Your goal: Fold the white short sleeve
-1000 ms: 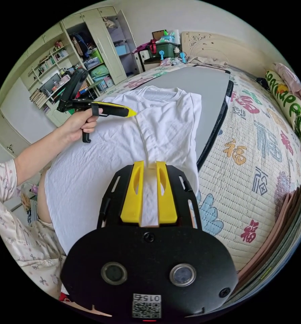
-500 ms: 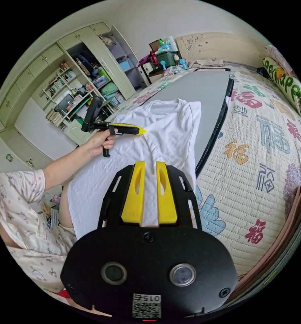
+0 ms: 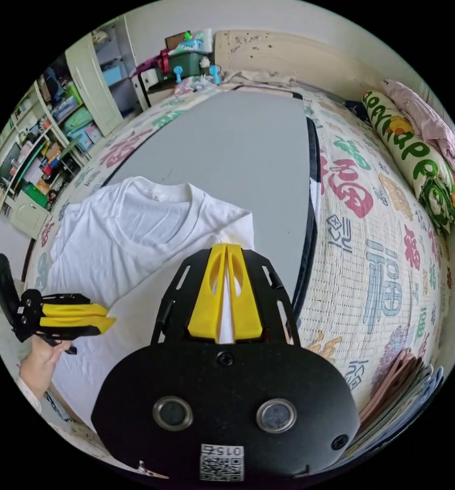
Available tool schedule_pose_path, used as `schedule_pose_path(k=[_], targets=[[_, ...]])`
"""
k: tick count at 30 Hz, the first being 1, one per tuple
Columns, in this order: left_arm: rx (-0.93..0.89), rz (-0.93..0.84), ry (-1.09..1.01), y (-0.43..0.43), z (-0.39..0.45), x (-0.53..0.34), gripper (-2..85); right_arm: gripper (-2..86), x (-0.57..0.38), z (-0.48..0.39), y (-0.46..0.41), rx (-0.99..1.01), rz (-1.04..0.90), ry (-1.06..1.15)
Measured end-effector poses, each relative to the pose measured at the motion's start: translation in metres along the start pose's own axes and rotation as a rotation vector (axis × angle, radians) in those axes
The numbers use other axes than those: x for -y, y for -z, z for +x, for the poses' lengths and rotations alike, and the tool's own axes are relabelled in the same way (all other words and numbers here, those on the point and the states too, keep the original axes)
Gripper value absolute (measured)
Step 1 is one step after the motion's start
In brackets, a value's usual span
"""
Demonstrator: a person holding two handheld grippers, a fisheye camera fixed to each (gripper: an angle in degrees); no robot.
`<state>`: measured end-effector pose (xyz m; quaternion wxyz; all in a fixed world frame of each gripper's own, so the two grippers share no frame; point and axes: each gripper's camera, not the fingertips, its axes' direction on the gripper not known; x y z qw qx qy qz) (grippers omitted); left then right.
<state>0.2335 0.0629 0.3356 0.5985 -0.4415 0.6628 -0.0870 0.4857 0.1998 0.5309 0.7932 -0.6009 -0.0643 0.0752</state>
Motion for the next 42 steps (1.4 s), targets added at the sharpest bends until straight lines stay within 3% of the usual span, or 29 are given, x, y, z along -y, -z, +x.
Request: schedule_pose_path(k=[7,12,15,19,24,28,34,36,39,42], targets=[[0.039,-0.025,0.015,-0.032,0.008,-0.001,2.5,-1.0,-0.015,0.04,0.0,0.009,0.028,-0.06],[0.167,0.068,-0.084,-0.029,0.053,-0.017,7.4,-0.8,-0.113,0.08,0.06,0.228,0.143,-0.035],[0.072,0.119,-0.259,-0.04,0.109,-0.028,7.1,-0.5,-0.189,0.1,0.076,0.274,0.192,-0.03],[-0.09,0.011,-0.381,-0.106,0.168,-0.029,6.1,-0.4,-0.243,0.122,0.052,0.253,0.225,-0.125],[-0.001,-0.074,-0.357,-0.168,0.182,-0.034,5.6,-0.5,-0.254,0.137,0.008,0.337,0.231,-0.134],[0.035,-0.118,-0.328,-0.201,0.179,-0.052,4.4,-0.5,-0.262,0.158,-0.035,0.242,0.151,-0.155],[-0.07,-0.109,-0.329,-0.215,0.161,-0.09,2.0,-0.5,-0.29,0.185,-0.07,0.299,0.17,-0.226],[-0.103,-0.055,-0.276,-0.19,0.134,-0.11,2.2,-0.5,-0.304,0.188,-0.076,0.3,0.197,-0.241],[-0.087,0.141,-0.028,-0.119,0.049,-0.17,4.1,-0.5,-0.322,0.188,-0.082,0.306,0.226,-0.221],[0.076,0.343,0.313,-0.056,-0.053,-0.273,5.3,-0.5,-0.337,0.178,-0.09,0.307,0.236,-0.151]])
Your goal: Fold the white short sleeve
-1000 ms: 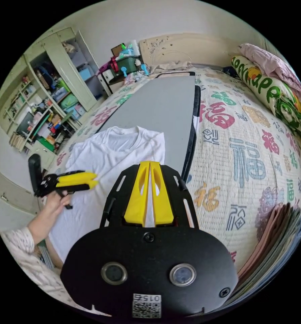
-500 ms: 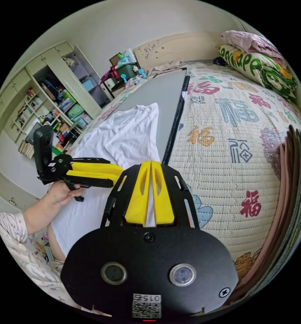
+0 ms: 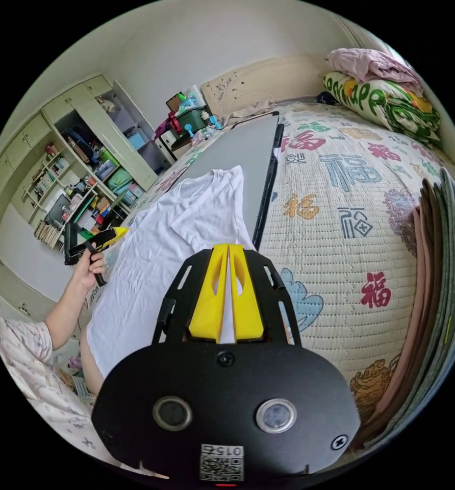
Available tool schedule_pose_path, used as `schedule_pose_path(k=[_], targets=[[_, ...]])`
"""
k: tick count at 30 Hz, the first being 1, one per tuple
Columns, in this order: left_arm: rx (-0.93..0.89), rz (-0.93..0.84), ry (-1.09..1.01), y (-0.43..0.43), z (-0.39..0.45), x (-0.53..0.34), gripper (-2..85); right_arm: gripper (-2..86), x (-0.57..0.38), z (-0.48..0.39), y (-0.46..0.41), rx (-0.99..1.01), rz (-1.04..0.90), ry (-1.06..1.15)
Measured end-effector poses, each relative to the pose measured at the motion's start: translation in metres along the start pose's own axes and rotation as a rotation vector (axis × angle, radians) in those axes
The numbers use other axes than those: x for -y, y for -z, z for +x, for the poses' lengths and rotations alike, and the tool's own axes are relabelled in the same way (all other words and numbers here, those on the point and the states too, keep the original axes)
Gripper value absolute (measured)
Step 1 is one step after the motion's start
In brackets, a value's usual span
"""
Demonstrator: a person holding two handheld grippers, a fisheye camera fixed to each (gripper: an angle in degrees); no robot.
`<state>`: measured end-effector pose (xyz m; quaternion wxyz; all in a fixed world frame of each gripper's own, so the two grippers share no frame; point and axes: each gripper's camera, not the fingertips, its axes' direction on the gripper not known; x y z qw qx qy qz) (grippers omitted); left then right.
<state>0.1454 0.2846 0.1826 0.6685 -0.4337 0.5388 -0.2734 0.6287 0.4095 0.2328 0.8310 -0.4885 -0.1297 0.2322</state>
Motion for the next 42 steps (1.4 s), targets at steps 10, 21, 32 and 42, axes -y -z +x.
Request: schedule_pose_path(k=[10,21,32,42], targets=[[-0.006,0.144,0.311,0.011,-0.194,-0.126,10.1,0.3,0.014,-0.094,-0.116,0.199,-0.096,0.232],[-0.207,0.214,0.376,-0.016,-0.265,-0.217,-0.5,6.4,0.045,-0.305,-0.432,0.162,-0.372,0.547],[-0.263,0.239,0.413,-0.031,-0.298,-0.264,-0.7,5.7,0.018,-0.315,-0.644,-0.199,-0.427,0.472],[-0.263,0.232,0.415,-0.036,-0.304,-0.267,-0.6,8.4,-0.007,-0.312,-0.689,-0.304,-0.458,0.56]])
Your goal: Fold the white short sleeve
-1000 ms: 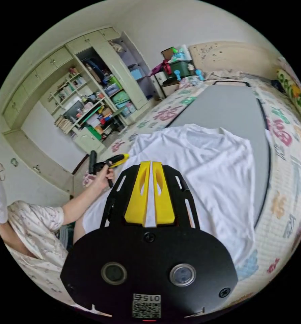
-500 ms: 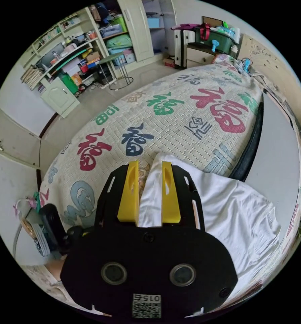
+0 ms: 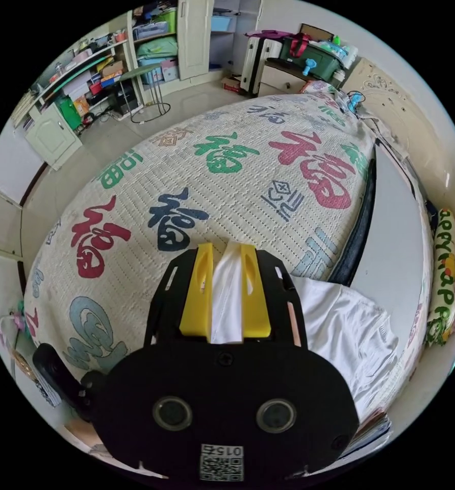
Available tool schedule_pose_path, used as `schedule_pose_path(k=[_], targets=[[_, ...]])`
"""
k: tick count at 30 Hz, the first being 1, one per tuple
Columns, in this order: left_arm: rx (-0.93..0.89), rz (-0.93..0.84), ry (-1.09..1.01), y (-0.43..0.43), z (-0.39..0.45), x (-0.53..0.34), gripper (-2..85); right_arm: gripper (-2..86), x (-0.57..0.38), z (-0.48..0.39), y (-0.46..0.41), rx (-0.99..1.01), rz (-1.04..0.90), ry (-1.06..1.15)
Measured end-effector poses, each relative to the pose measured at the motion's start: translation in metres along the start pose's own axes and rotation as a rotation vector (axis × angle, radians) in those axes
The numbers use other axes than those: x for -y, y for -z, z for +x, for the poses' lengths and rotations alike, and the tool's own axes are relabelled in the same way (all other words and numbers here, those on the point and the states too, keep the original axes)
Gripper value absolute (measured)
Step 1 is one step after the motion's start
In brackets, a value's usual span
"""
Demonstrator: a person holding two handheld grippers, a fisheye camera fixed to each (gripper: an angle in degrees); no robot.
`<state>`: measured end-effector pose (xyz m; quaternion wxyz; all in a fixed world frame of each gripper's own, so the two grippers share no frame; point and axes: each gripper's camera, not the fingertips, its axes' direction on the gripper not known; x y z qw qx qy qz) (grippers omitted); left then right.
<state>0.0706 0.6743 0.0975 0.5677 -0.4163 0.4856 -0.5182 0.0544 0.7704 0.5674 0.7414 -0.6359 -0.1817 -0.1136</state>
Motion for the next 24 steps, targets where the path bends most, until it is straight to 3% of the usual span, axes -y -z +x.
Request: schedule_pose_path(k=[2,4,9,13,17,24], targets=[[-0.005,0.001,0.001,-0.001,0.001,0.002,-0.6,7.4,0.004,0.0,-0.009,-0.012,-0.028,0.029],[-0.003,-0.001,0.001,-0.002,0.004,0.005,-0.6,1.1,0.005,0.007,-0.012,-0.04,-0.039,0.008],[0.017,0.024,-0.018,0.0,0.02,0.018,-0.6,-0.7,-0.011,0.048,0.002,0.044,0.037,-0.067],[0.123,0.039,-0.249,0.004,0.079,0.039,-0.6,-0.9,-0.055,0.107,0.066,0.123,0.203,-0.154],[0.176,-0.1,-0.581,-0.021,0.165,0.044,-0.5,-0.9,-0.136,0.183,0.128,0.152,0.322,-0.261],[0.154,-0.377,-0.823,-0.067,0.233,0.04,-0.4,-0.8,-0.262,0.26,0.132,0.226,0.258,-0.387]])
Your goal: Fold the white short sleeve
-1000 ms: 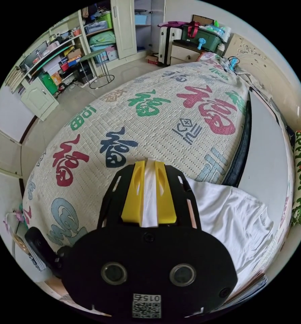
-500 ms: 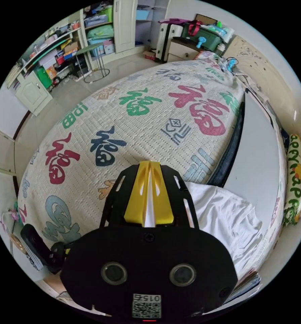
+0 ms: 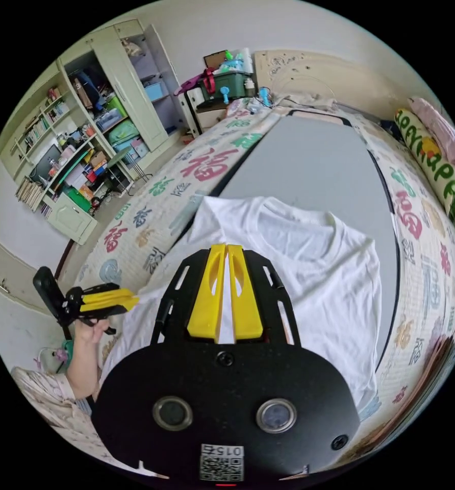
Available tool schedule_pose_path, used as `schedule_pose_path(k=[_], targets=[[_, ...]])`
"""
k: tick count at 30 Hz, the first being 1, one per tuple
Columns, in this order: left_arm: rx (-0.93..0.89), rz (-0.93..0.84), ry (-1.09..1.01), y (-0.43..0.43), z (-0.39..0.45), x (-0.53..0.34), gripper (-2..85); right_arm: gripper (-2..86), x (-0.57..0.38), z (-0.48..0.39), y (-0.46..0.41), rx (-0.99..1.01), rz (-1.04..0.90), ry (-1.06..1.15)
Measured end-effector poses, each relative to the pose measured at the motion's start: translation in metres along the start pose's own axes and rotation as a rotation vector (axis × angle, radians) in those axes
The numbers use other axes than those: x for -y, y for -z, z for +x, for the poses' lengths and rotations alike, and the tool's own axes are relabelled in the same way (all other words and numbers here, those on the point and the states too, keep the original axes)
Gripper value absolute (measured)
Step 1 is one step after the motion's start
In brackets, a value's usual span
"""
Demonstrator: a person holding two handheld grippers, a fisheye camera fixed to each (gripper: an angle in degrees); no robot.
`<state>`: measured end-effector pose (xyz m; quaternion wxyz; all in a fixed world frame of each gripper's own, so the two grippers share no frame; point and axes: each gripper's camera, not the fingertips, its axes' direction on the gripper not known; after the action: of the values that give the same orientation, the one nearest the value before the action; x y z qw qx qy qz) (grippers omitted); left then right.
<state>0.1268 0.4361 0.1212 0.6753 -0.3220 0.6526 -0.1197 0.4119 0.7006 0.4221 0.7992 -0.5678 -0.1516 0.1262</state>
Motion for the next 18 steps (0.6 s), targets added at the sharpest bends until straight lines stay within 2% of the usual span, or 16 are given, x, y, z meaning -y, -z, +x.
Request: schedule_pose_path(k=[8,13,18], targets=[[0.023,-0.194,-0.258,-0.026,0.033,0.042,0.0,-0.7,-0.039,0.049,0.009,0.029,-0.056,-0.103],[-0.015,-0.211,-0.242,-0.015,0.016,0.057,2.2,-0.6,-0.04,0.054,0.036,0.07,-0.038,-0.107],[-0.025,-0.126,-0.169,0.011,-0.005,0.069,5.6,0.0,-0.037,0.048,0.066,0.035,-0.002,-0.071]])
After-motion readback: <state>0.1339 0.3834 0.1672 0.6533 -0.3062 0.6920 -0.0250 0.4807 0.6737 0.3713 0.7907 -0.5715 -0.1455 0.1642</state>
